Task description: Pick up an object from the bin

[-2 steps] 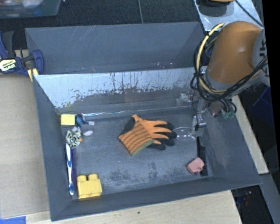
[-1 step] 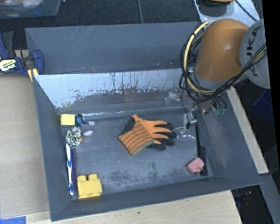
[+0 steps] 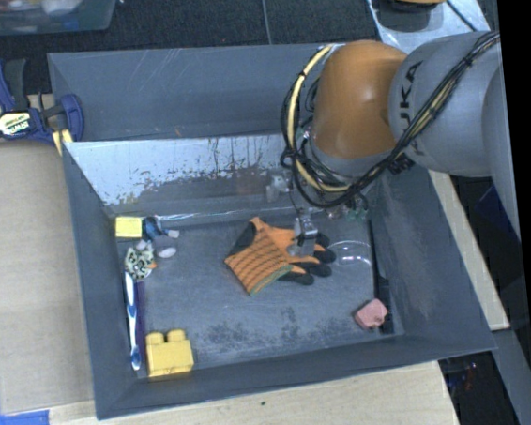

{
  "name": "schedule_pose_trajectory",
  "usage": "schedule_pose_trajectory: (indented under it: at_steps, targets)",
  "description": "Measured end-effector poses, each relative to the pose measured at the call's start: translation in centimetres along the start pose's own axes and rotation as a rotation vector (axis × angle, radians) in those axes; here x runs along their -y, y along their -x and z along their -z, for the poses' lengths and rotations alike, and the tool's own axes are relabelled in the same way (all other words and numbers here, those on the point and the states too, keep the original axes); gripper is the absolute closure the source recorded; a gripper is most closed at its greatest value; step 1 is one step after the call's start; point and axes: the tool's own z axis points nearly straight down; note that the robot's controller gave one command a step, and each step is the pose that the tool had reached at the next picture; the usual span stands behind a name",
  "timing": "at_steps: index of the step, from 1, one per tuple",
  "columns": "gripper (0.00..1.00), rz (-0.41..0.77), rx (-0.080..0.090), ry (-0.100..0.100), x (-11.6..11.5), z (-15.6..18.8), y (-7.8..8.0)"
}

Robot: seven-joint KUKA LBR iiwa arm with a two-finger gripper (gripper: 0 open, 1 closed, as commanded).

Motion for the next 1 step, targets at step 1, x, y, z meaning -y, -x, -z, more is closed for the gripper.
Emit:
schedule_pose_trajectory:
  at_steps: [1]
  targets:
    - [0.00,0.095,0.008,-0.010,-3.58,-5.41,0.05]
